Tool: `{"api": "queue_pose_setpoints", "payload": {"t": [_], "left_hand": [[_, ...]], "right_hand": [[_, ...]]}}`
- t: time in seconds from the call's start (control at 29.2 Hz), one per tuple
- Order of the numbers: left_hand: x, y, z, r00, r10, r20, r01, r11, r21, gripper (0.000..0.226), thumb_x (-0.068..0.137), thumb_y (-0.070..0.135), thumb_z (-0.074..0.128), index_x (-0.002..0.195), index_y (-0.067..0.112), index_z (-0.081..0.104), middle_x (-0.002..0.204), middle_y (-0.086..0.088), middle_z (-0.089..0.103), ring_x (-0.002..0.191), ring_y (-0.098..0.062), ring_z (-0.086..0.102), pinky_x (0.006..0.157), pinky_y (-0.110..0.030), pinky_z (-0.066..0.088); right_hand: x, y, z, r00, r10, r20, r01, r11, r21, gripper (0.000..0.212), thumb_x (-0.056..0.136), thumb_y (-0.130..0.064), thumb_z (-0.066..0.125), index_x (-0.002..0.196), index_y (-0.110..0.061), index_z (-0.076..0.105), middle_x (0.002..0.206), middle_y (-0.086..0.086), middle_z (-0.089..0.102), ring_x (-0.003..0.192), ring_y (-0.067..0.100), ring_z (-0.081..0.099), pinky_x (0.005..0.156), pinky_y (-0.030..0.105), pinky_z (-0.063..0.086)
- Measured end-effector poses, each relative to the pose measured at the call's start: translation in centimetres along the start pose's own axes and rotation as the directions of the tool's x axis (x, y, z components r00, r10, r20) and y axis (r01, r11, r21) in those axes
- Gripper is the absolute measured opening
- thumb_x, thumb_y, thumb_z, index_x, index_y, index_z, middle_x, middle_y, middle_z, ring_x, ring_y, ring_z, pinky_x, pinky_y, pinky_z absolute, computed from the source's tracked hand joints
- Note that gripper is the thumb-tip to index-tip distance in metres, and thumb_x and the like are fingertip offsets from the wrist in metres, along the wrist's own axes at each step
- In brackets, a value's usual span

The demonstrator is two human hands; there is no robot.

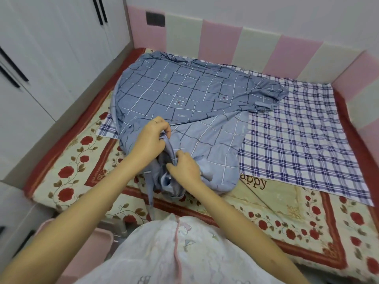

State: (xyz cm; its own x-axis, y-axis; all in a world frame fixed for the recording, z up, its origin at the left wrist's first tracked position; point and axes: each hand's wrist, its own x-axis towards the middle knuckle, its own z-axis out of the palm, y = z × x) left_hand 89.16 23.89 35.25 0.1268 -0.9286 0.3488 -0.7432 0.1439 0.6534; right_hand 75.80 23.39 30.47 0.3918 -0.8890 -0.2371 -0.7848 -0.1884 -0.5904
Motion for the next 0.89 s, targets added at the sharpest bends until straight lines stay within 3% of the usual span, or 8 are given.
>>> {"api": "queue_pose_setpoints", "payload": {"t": [0.1,0.27,0.45,0.55,0.65,0.79,0.82,0.89], "left_hand": [[-1.2,-0.9,-1.3,0.999,0.043,-0.005,-0.043,0.998,0.039,0.037,0.058,-0.024,0.043,0.067,0.012,0.048,0.079,0.002,0.04,0.068,0.002,0.039,0.058,-0.014,0.027],[-4.1,-3.2,-2.0,0.997,0.05,0.059,-0.061,0.976,0.207,0.03,0.06,-0.018,0.051,0.073,0.009,0.051,0.081,-0.005,0.05,0.077,-0.017,0.042,0.062,-0.03,0.033],[-6.3,-3.4,-1.5,0.993,-0.015,-0.116,0.04,0.976,0.216,0.02,0.067,-0.014,0.052,0.072,0.004,0.05,0.081,-0.008,0.048,0.076,-0.019,0.041,0.057,-0.036,0.038],[-6.7,-5.0,-0.8,0.964,-0.177,-0.196,0.215,0.958,0.192,0.022,0.069,-0.015,0.047,0.071,0.007,0.045,0.082,-0.005,0.043,0.078,-0.024,0.043,0.059,-0.034,0.033],[-6.4,-6.6,-0.5,0.921,-0.368,-0.127,0.385,0.912,0.145,0.03,0.065,-0.018,0.039,0.071,0.011,0.038,0.071,-0.009,0.04,0.068,-0.026,0.043,0.056,-0.035,0.025],[-4.4,-5.2,-1.8,0.88,-0.304,-0.365,0.33,0.944,0.008,0.031,0.066,-0.018,0.034,0.075,0.011,0.041,0.075,-0.011,0.045,0.068,-0.021,0.039,0.059,-0.034,0.029],[-4.3,-5.4,-1.6,0.866,-0.332,-0.374,0.354,0.935,-0.012,0.03,0.069,-0.017,0.034,0.077,0.01,0.043,0.076,-0.012,0.048,0.07,-0.022,0.042,0.061,-0.035,0.032],[-4.5,-6.9,-0.5,0.84,-0.48,-0.254,0.486,0.873,-0.043,0.028,0.076,-0.014,0.034,0.083,0.011,0.046,0.079,-0.02,0.054,0.072,-0.03,0.05,0.061,-0.037,0.036]], "right_hand": [[0.3,0.9,-1.3,0.995,0.03,-0.091,-0.027,0.999,0.028,0.006,0.081,-0.016,0.054,0.086,-0.015,0.05,0.094,0.009,0.057,0.079,0.032,0.055,0.059,0.029,0.031],[0.4,2.5,-4.1,0.933,-0.064,-0.355,0.043,0.997,-0.066,0.019,0.076,-0.007,0.053,0.094,-0.012,0.058,0.099,0.006,0.051,0.077,0.034,0.053,0.058,0.033,0.031],[0.4,4.0,-4.3,0.967,-0.167,-0.194,0.081,0.918,-0.388,0.025,0.078,-0.008,0.057,0.102,-0.013,0.052,0.107,0.007,0.045,0.076,0.035,0.055,0.058,0.035,0.036],[1.1,5.2,-3.5,0.993,-0.11,-0.035,0.073,0.833,-0.548,0.018,0.084,-0.016,0.054,0.102,-0.011,0.055,0.109,0.01,0.051,0.082,0.035,0.059,0.058,0.033,0.033],[2.0,5.8,-4.2,0.997,-0.038,-0.07,0.005,0.907,-0.42,0.019,0.083,-0.009,0.048,0.096,-0.01,0.062,0.105,0.012,0.057,0.086,0.035,0.06,0.06,0.032,0.035],[2.2,4.7,-7.8,0.794,-0.155,-0.587,0.09,0.986,-0.138,0.022,0.074,-0.003,0.054,0.092,-0.012,0.062,0.096,0.006,0.056,0.071,0.024,0.051,0.057,0.035,0.04],[2.2,4.7,-8.4,0.771,-0.128,-0.624,0.093,0.992,-0.088,0.024,0.074,-0.002,0.054,0.093,-0.013,0.063,0.096,0.005,0.055,0.07,0.02,0.047,0.057,0.033,0.037],[2.9,5.7,-8.8,0.84,-0.029,-0.542,0.025,1.0,-0.015,0.015,0.077,-0.003,0.052,0.082,-0.015,0.059,0.094,0.009,0.053,0.07,0.019,0.042,0.054,0.029,0.026]]}}
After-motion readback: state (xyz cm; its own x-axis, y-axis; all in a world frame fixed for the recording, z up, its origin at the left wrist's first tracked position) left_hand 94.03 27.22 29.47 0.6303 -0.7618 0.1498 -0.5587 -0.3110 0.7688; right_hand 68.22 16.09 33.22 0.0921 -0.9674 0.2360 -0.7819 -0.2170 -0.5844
